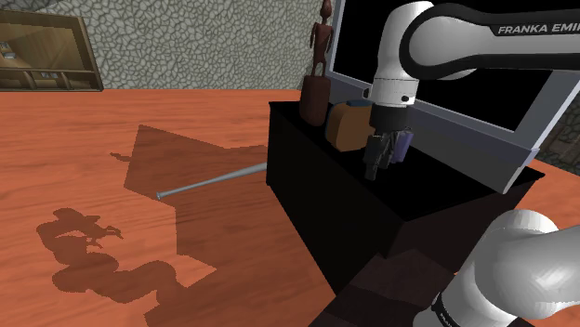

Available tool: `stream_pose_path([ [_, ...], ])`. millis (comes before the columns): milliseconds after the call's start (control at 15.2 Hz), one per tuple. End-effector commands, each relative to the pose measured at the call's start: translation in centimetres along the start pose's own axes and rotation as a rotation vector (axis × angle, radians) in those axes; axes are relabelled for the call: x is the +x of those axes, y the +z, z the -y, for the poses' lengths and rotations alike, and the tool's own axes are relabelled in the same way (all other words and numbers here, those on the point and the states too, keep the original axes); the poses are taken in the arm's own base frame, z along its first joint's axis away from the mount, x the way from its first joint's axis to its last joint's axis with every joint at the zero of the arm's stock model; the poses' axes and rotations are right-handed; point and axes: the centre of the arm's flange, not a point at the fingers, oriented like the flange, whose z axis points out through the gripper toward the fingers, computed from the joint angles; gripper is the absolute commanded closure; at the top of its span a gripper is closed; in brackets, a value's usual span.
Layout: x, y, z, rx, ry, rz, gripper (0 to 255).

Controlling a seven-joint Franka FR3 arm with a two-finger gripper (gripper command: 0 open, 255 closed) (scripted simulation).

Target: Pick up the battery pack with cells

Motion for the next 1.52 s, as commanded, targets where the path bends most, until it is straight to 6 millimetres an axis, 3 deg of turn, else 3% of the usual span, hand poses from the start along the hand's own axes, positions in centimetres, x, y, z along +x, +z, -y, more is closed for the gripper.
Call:
stream_pose_path([
  [0, 0.0, 0.0, 0.0, 0.0, 0.0, 0.0, 0],
  [1452, 0.6, -2.3, -28.6, -0.025, -0.038, 0.003, 0],
])
